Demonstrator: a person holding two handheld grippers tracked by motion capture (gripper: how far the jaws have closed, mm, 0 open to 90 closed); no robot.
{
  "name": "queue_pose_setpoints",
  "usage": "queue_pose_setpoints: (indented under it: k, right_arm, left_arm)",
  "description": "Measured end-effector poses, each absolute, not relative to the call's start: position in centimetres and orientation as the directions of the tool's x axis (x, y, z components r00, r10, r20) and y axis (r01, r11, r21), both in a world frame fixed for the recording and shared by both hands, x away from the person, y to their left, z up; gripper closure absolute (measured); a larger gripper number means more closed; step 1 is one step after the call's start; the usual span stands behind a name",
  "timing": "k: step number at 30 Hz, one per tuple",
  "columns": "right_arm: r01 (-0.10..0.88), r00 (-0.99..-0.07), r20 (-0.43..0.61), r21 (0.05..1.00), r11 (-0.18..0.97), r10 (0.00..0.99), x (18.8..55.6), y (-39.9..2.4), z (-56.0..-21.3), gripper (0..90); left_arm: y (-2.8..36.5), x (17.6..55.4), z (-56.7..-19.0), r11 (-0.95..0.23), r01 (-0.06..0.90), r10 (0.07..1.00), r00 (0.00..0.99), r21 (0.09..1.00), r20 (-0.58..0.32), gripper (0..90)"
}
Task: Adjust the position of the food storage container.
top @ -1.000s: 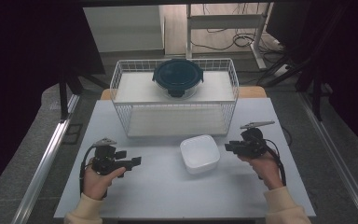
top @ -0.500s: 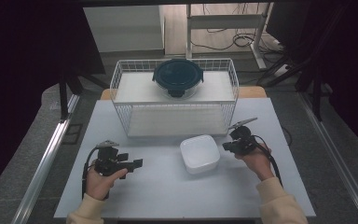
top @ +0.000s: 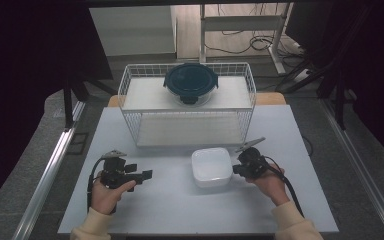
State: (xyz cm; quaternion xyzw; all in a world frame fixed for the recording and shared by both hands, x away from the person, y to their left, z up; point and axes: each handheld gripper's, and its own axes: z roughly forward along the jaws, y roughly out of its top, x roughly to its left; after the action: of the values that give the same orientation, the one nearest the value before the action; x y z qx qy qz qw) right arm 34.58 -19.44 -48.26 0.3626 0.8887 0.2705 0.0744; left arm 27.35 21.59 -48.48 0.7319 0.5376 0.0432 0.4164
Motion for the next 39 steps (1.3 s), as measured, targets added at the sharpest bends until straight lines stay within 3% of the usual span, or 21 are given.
queue_pose_setpoints:
  k: [16,20,28,32,39]
  right_arm:
    - [0.526,-0.808,0.090,0.558,0.642,0.583,29.2,-15.4,-48.9,89.8]
    - [0.517,-0.806,0.082,0.579,0.630,0.587,28.9,-16.1,-47.6,89.8]
    - [0.523,-0.759,0.056,0.647,0.555,0.649,34.5,-17.2,-43.4,89.9]
    - [0.543,-0.747,0.053,0.624,0.562,0.662,37.7,-16.4,-44.1,89.9]
    - [0.524,-0.769,0.021,0.595,0.610,0.639,39.4,-15.0,-45.6,90.0]
  left_arm:
    - [21.5,27.4,-48.5,-0.071,0.752,0.820,0.418,0.655,-0.391,23.4]
    - [21.7,27.4,-48.4,-0.066,0.751,0.819,0.417,0.658,-0.394,23.4]
    - [21.7,27.4,-48.5,-0.078,0.751,0.819,0.423,0.656,-0.387,23.7]
    - [21.8,27.4,-48.5,-0.075,0.750,0.819,0.422,0.657,-0.388,23.7]
    - [22.0,27.5,-48.5,-0.071,0.751,0.820,0.419,0.657,-0.390,23.7]
